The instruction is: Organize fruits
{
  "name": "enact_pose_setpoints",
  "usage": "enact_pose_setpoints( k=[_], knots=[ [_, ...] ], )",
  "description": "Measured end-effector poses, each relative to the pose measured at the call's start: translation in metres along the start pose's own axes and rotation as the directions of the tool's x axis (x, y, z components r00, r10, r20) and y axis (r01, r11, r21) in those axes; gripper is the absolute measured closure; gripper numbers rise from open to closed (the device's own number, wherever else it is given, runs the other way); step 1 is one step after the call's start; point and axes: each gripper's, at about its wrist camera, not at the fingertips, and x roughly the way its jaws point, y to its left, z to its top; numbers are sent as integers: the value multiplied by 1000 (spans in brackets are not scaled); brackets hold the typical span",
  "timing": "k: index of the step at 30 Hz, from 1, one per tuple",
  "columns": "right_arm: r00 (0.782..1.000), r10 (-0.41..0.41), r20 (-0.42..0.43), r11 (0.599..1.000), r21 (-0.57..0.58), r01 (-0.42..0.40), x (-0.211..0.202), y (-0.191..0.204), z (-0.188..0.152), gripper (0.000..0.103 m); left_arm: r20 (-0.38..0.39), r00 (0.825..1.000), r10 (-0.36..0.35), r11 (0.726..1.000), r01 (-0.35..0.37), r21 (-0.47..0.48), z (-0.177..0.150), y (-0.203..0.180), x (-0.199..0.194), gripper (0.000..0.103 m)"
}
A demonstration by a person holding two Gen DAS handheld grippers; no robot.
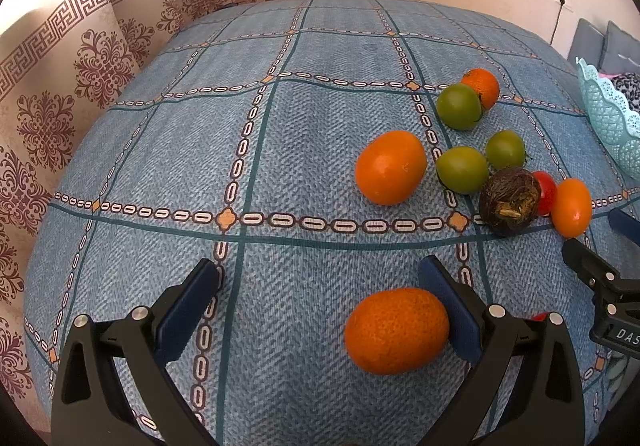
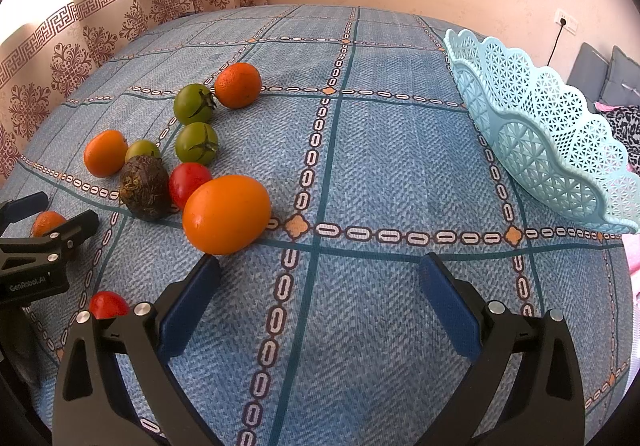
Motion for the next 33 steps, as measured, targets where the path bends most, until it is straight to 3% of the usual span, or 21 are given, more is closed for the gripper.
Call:
enact_pose_setpoints(
  k=[17,33],
  knots=[
    [999,24,-21,999,-32,-24,1,-1,2,2,14,1000,-15,1000,15,-3,-3,-4,-4,5],
    [989,122,89,991,-63,-116,-26,-3,-5,2,33,999,-32,999,32,7,-6,-8,-8,5]
  ],
)
